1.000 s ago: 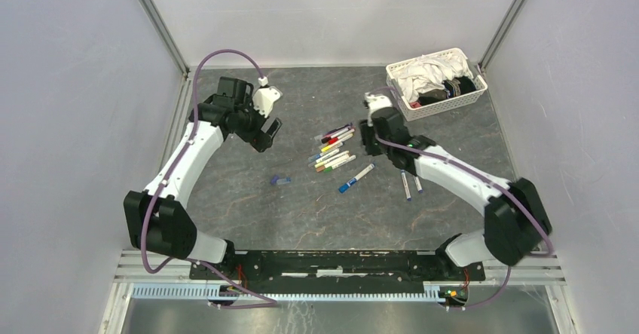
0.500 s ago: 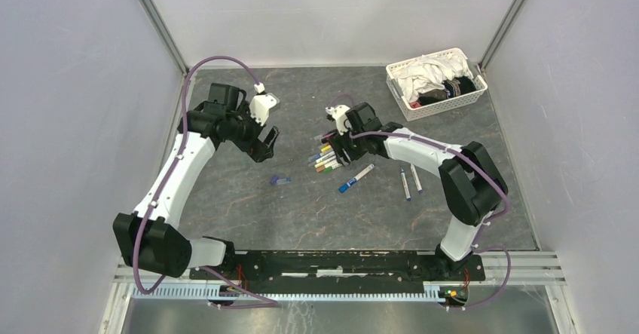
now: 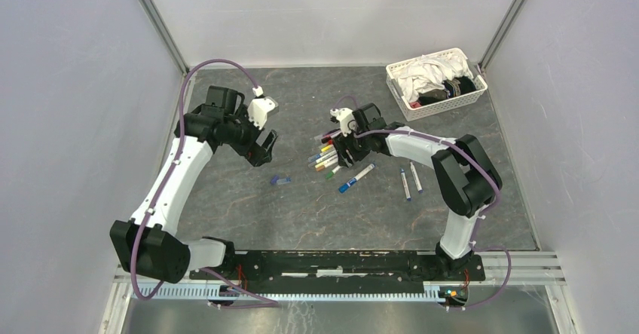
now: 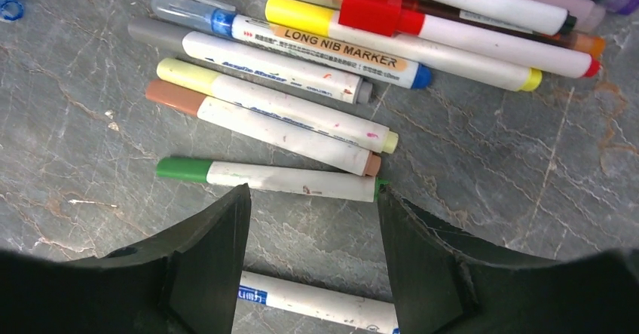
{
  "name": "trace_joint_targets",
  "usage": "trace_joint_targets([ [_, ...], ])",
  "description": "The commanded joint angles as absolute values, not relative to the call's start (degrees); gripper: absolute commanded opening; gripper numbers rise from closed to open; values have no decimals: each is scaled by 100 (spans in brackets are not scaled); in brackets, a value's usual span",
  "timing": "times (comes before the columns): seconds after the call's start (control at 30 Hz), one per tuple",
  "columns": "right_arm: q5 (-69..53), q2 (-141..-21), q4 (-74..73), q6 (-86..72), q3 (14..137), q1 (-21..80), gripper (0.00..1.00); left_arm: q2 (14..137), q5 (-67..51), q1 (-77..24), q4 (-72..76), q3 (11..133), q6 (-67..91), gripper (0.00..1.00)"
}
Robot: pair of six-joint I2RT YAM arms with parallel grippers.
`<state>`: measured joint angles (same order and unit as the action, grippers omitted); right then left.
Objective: Open the pen caps
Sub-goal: Pick up the pen from the center of the board.
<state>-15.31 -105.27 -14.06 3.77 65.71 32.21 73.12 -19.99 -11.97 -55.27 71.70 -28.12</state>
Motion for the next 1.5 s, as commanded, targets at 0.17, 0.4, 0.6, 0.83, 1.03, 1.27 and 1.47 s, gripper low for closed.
trace_joint_targets([
  [0.17,-1828,-10464,-963,475,6215,3218,63,7292,-2117,-1169,-5709,7424,-2826,100],
  [0.4,-1517,-9923,-728,229,5620,3350,61,7432,-2168,-1169,-5707,7488,-2787,100],
  [0.6,-762,-9684,-850,-545,5585,3434,60,7441,-2183,-1169,-5687,7461,-2786,100],
  [0.83,-155,-9957,-1096,-1326,5643,3758,42,7328,-2126,-1169,-5661,7372,-2784,100],
  [1.03,264,-10193,-1444,-1727,5911,3891,37,7205,-2050,-1169,-5651,7301,-2817,100],
  [1.27,322,-10334,-1354,-2048,6057,4107,13,7137,-2048,-1169,-5651,7310,-2821,100],
  [1.47,14,-9905,-747,-2620,6176,4227,0,7129,-2257,-1169,-5543,7372,-2658,100],
])
